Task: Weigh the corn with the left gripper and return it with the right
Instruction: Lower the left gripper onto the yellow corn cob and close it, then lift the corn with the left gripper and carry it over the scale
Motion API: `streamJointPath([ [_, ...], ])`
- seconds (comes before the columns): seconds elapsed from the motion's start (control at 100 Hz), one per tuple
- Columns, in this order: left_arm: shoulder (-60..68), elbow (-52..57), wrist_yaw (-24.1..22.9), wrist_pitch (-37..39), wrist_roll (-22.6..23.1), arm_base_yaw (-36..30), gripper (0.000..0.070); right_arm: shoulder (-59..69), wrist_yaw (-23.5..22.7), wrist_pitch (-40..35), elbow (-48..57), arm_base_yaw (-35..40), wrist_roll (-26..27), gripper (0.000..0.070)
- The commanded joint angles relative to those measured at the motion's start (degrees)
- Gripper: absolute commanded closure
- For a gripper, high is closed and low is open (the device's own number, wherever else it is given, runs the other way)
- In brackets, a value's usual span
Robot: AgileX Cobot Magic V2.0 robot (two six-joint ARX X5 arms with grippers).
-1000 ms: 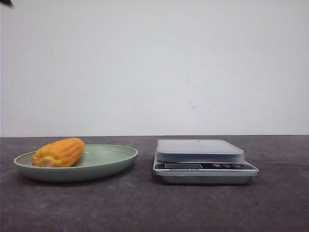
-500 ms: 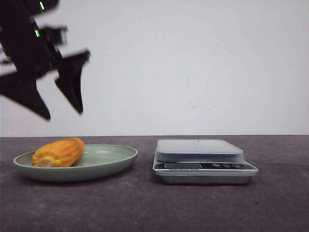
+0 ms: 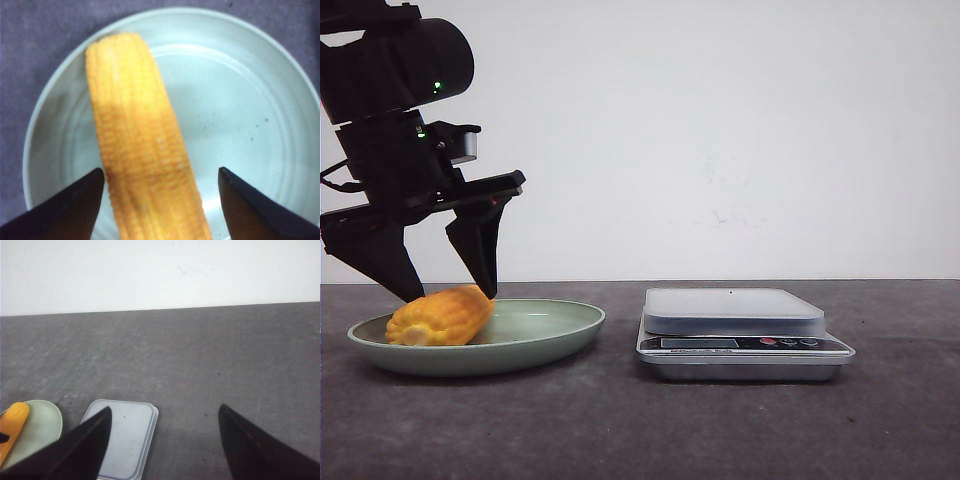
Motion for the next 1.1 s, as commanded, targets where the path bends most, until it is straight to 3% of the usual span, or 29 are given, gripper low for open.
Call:
streamJointPath([
  [0.0, 1.99, 1.05, -0.37, -0.66, -0.28, -0.35, 0.0268, 0.35, 0.11, 0.35, 1.25, 0.09, -0.42, 0.0278],
  [0.24, 2.78, 1.05, -1.42, -1.38, -0.28, -0.48, 0.0289, 0.35, 0.15, 0.11, 1.25, 0.09, -0.42, 0.0278],
  [0.31, 2.78, 1.05, -1.42, -1.4, -0.26, -0.48, 0.0424, 0.35, 0.17, -0.09, 1.25, 0.09, -0.42, 0.0278],
  [0.39, 2.75, 1.05, -1.42, -1.33, -0.07, -0.83, 0.07, 0.35, 0.17, -0.09, 1.25, 0.09, -0.42, 0.0278],
  [0.79, -6.38, 2.71, -1.38, -1.68, -1.11, -6.95, 0.0689, 0.37, 0.17, -0.07, 1.25, 0.09, -0.42, 0.0279],
  [1.09, -4.74, 19.17, -1.22, -6.23, -3.91, -16.96, 0.0687, 0.35, 0.15, -0.31, 1.25, 0.09, -0.39, 0.0279],
])
